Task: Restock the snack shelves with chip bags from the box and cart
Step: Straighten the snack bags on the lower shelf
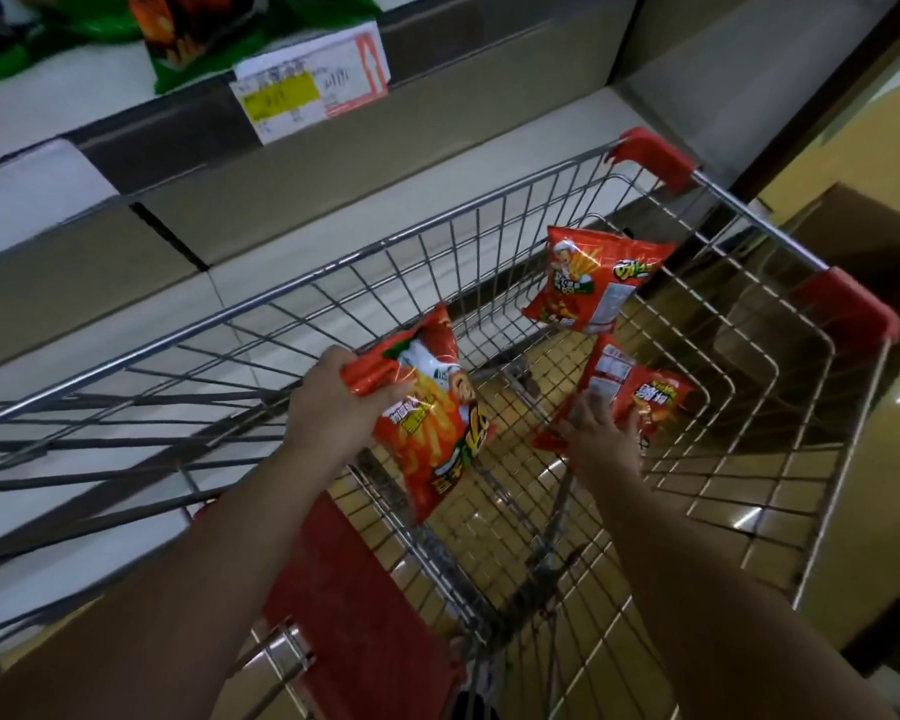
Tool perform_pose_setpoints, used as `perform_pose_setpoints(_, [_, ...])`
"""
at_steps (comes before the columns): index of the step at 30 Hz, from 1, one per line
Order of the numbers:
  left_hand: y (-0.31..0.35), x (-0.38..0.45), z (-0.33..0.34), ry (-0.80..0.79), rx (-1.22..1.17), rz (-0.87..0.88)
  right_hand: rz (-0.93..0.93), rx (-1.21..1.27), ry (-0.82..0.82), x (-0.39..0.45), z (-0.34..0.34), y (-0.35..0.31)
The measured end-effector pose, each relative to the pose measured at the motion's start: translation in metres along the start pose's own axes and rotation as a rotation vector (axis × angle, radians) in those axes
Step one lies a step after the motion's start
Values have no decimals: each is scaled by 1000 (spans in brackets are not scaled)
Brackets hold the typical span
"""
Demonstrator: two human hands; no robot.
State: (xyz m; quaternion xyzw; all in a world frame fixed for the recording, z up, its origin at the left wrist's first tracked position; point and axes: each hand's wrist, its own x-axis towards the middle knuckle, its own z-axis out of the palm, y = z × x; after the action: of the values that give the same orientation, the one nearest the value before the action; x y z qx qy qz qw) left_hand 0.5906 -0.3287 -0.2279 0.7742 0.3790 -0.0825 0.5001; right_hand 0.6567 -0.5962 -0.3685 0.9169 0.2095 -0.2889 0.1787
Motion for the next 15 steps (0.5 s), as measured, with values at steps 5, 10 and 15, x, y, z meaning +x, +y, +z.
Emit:
perform_pose_setpoints(5, [5, -9, -16, -69, -80, -138, -16, -85, 107, 8, -17, 4])
perform_pose_setpoints(10, [27, -33, -57, -79, 13, 10, 154, 863, 211, -13, -67, 23])
perform_pose_setpoints(15, [44, -77, -105, -57, -150, 155, -145, 1637, 315, -84, -147, 45])
